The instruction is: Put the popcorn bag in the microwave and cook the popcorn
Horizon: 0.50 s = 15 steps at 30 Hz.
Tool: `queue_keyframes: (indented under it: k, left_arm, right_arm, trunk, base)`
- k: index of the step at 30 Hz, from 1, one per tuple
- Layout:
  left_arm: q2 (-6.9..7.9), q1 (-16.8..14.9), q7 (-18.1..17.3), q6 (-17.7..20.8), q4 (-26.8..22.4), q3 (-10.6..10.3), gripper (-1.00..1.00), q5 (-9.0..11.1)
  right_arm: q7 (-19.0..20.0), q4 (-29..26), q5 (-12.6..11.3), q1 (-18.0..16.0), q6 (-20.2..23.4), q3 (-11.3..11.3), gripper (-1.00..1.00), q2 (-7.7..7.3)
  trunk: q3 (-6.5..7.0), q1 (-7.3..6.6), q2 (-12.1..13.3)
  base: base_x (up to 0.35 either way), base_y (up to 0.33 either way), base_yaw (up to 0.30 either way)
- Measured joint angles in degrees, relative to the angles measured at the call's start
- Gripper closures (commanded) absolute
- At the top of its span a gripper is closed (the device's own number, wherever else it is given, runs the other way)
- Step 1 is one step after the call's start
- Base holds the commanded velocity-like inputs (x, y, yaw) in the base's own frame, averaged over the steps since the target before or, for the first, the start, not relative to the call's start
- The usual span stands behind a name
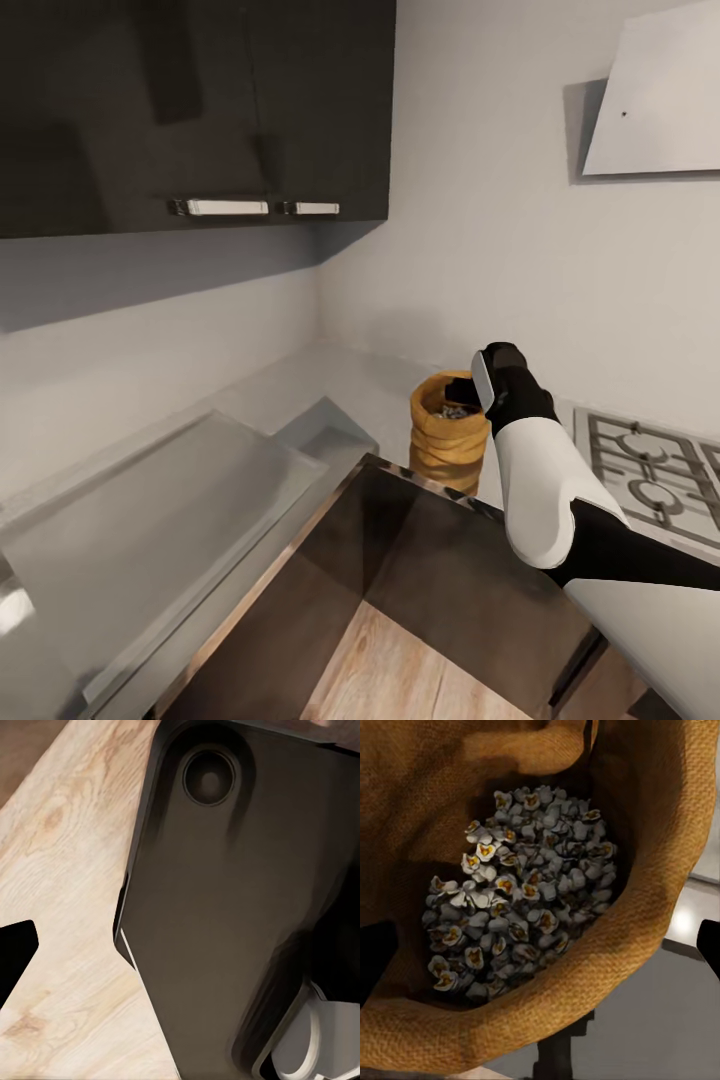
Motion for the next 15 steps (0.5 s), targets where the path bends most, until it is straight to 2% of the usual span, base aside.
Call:
queue_keyframes:
  k: [7, 9, 12, 13, 15]
  left_arm:
    - [0.00, 0.00, 0.00, 0.00, 0.02, 0.06, -1.00, 0.06]
    - [0.00, 0.00, 0.00, 0.00, 0.00, 0.08, -1.00, 0.08]
    - [0.00, 0.00, 0.00, 0.00, 0.01, 0.08, -1.00, 0.09]
    - [0.00, 0.00, 0.00, 0.00, 0.01, 0.08, -1.00, 0.07]
    - [-0.01, 0.00, 0.00, 0.00, 0.01, 0.08, -1.00, 0.08]
  right_arm:
    - [-2.57, 0.62, -0.65, 0.00, -0.96, -0.22, -1.00, 0.00]
    - [-3.31, 0.96, -0.74, 0.01, -1.05, -1.85, -1.00, -0.01]
    - [-7.03, 1.06, -0.88, 0.01, -1.12, -4.03, -1.00, 0.00]
    - [-8.86, 1.08, -1.53, 0.01, -1.10, -4.50, -1.00, -0.01]
    - [-9.60, 1.09, -3.15, 0.01, -1.08, -4.66, -1.00, -0.01]
  trunk:
    - [0.00, 0.00, 0.00]
    - [0.00, 0.00, 0.00]
    - [0.00, 0.00, 0.00]
    - [0.00, 0.00, 0.00]
    - [0.00, 0.00, 0.00]
  base:
    - [0.000, 0.000, 0.010]
    - [0.000, 0.000, 0.000]
    - [0.000, 0.000, 0.000]
    - [0.000, 0.000, 0.000]
    - [0.000, 0.000, 0.000]
